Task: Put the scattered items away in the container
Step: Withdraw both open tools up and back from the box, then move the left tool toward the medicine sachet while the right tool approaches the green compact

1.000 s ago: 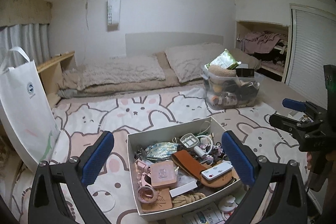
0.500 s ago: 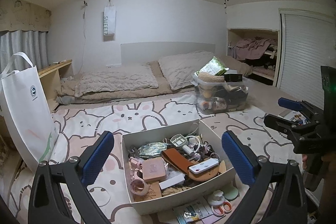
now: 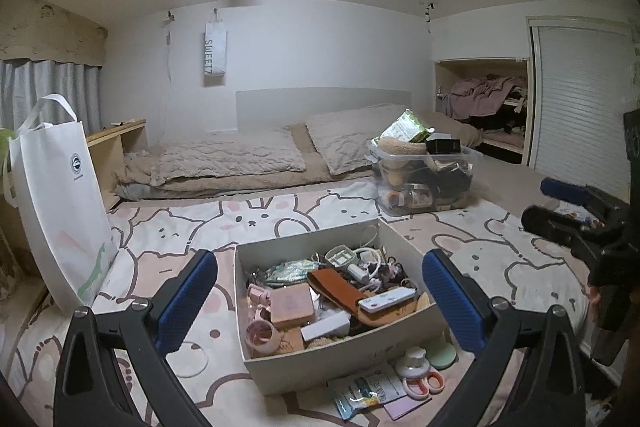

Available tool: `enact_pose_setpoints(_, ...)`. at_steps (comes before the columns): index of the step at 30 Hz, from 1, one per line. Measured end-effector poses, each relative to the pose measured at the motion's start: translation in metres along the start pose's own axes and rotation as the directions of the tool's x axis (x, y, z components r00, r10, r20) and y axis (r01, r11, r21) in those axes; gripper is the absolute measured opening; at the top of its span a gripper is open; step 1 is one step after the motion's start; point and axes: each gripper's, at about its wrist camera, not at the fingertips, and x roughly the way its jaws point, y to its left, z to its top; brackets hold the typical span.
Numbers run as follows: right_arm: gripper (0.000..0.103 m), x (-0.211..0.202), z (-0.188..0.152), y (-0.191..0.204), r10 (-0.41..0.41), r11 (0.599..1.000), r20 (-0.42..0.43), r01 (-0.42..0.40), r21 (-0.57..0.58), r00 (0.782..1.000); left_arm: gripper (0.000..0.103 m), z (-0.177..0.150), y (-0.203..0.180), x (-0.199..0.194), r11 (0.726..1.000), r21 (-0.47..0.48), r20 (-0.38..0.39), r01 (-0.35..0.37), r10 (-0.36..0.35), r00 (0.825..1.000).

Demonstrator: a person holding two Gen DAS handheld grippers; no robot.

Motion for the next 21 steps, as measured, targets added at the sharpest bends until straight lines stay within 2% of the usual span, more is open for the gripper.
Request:
enact_pose_setpoints(11, 0.103, 0.0, -0.037, -0.002, 0.008, 1.0, 0.004, -0.008, 0.028, 1.0, 0.103, -0.041, -0.008, 0.004, 0.999, -0.03, -0.015, 0.024, -0.024, 1.0)
enact_pose_setpoints(15, 0.103, 0.002, -0.05, -0.003, 0.013, 0.999, -0.014, -0.012, 0.038, 1.0, 0.103, -0.059, -0.013, 0.01, 1.0, -0.008, -0.037, 0.004, -0.004, 0.999)
enact_pose_setpoints(21, 0.103, 0.008, -0.069, -0.007, -0.002, 0.999, -0.049, 0.005, 0.051, 0.999, 0.103, -0.079, -0.01, 0.016, 0.997, -0.061, -0.061, 0.046, -0.049, 0.997)
